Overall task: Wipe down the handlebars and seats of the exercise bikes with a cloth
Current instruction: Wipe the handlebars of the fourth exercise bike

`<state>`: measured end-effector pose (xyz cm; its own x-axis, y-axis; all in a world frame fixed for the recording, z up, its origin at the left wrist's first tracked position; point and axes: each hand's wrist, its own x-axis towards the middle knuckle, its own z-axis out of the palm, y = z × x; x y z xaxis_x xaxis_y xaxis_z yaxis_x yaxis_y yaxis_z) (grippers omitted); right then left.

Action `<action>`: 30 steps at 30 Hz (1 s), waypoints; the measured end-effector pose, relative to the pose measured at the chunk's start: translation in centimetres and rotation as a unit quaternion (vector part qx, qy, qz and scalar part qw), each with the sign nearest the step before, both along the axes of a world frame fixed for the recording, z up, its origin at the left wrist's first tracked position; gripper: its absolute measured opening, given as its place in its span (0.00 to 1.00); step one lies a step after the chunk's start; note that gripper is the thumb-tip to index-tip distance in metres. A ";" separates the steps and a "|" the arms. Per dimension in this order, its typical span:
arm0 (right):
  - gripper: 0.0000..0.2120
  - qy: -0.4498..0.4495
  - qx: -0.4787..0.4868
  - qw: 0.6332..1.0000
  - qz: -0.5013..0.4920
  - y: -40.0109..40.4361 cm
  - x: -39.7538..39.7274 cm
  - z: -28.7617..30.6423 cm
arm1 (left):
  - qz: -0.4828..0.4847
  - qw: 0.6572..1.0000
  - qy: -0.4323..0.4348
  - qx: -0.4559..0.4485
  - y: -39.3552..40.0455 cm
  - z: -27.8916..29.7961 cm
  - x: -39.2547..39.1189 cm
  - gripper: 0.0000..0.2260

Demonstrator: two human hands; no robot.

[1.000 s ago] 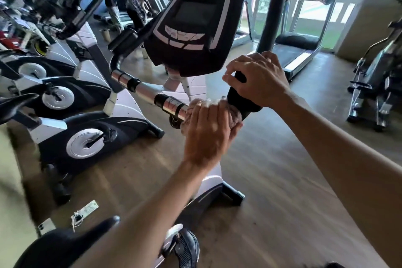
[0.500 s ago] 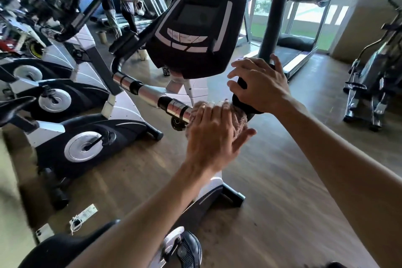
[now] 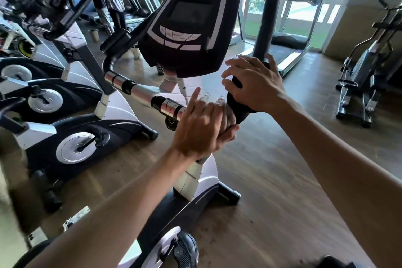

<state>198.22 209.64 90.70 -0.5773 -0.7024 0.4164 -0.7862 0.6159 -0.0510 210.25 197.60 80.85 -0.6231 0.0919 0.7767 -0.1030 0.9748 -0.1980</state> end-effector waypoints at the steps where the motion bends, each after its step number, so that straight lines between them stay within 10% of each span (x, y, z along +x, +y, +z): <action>1: 0.16 0.001 0.002 1.000 0.005 0.0 -0.1 -0.1 | -0.024 0.999 0.016 -0.020 -0.7 -0.2 0.0 0.28; 8: 0.16 0.001 0.000 1.000 -0.010 -0.2 0.1 0.0 | 0.101 0.983 0.051 0.145 3.5 -0.7 -0.8 0.24; 17: 0.18 0.012 -0.008 1.000 0.015 0.1 -0.2 -0.4 | -0.024 0.998 0.063 0.018 0.0 -0.7 -0.4 0.24; 30: 0.19 0.013 -0.034 0.999 0.010 0.0 -0.2 -0.5 | -0.043 0.994 0.047 0.094 -2.5 -0.2 2.7 0.23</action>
